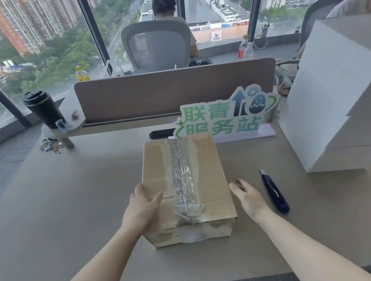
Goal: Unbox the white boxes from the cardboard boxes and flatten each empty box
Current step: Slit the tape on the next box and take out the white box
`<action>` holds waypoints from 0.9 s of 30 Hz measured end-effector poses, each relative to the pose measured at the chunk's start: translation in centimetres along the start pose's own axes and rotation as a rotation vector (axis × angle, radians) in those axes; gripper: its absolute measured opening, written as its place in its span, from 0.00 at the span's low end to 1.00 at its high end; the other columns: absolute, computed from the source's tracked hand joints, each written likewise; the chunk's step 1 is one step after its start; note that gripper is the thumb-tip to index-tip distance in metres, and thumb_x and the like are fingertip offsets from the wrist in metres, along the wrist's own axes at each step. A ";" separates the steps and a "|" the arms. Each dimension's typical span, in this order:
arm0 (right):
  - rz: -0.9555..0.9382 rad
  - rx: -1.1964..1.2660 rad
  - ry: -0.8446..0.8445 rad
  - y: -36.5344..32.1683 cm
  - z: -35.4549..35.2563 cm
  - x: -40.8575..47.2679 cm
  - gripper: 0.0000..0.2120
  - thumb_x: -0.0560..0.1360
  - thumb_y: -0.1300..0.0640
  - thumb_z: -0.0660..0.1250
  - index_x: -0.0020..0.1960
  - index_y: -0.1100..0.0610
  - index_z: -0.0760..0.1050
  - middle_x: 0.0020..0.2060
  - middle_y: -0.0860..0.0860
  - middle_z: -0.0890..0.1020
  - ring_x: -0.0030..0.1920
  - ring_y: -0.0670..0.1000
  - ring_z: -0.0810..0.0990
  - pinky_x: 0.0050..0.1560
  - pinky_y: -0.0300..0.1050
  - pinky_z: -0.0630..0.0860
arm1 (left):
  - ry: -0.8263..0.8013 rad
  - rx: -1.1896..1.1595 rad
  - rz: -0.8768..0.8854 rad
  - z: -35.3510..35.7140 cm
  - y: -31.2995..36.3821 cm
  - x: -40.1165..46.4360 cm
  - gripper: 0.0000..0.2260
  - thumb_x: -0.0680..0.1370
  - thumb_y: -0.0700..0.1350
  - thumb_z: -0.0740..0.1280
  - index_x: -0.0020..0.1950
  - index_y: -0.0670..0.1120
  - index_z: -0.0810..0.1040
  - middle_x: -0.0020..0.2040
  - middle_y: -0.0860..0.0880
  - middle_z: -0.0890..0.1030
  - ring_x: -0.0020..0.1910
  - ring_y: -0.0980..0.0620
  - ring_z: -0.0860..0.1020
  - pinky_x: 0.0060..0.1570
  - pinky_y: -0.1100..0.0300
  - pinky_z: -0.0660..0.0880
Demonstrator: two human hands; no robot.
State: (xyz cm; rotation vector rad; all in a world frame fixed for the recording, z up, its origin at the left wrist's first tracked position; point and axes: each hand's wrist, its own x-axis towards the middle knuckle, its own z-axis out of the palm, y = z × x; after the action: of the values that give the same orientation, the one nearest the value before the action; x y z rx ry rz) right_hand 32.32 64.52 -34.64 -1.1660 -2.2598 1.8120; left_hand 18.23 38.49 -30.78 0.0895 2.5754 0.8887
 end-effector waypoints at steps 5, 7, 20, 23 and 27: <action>0.108 -0.377 0.240 4.0 -3.5 4.6 0.25 0.80 0.49 0.61 0.75 0.55 0.65 0.72 0.54 0.71 0.69 0.59 0.71 0.64 0.51 0.69 | 0.081 0.097 0.104 1.5 3.1 3.3 0.32 0.80 0.58 0.59 0.80 0.54 0.49 0.78 0.44 0.56 0.72 0.39 0.64 0.65 0.43 0.66; 0.143 -0.545 0.264 6.2 -4.4 6.6 0.27 0.78 0.51 0.63 0.75 0.55 0.64 0.72 0.57 0.70 0.68 0.62 0.71 0.64 0.54 0.71 | 0.092 0.147 0.119 2.0 3.3 4.2 0.29 0.80 0.59 0.58 0.79 0.56 0.51 0.78 0.44 0.54 0.72 0.38 0.63 0.64 0.43 0.67; 0.227 -0.692 0.387 9.8 -4.5 10.6 0.13 0.79 0.58 0.60 0.62 0.60 0.72 0.58 0.65 0.76 0.59 0.65 0.75 0.57 0.57 0.75 | 0.175 0.254 0.158 2.8 2.0 5.1 0.28 0.79 0.63 0.57 0.77 0.59 0.54 0.78 0.45 0.55 0.71 0.40 0.67 0.62 0.45 0.69; 0.232 -0.489 0.306 8.2 -4.7 10.0 0.13 0.76 0.63 0.62 0.60 0.60 0.72 0.53 0.63 0.79 0.52 0.64 0.79 0.48 0.52 0.75 | 0.170 0.239 0.179 2.7 1.8 4.9 0.29 0.79 0.63 0.58 0.78 0.58 0.54 0.79 0.45 0.55 0.71 0.41 0.67 0.62 0.45 0.69; 0.027 -0.293 0.278 2.3 -4.6 8.3 0.13 0.71 0.63 0.63 0.51 0.48 0.70 0.44 0.56 0.81 0.41 0.61 0.80 0.41 0.51 0.75 | 0.153 0.214 0.208 2.5 1.2 4.5 0.29 0.79 0.63 0.59 0.77 0.58 0.56 0.79 0.46 0.54 0.71 0.42 0.68 0.62 0.46 0.70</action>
State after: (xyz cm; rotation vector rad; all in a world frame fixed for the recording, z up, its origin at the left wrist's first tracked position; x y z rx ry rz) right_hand 29.61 73.07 -38.55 -1.3940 -2.4015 1.2558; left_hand 15.02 41.73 -33.44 0.3702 2.8372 0.7107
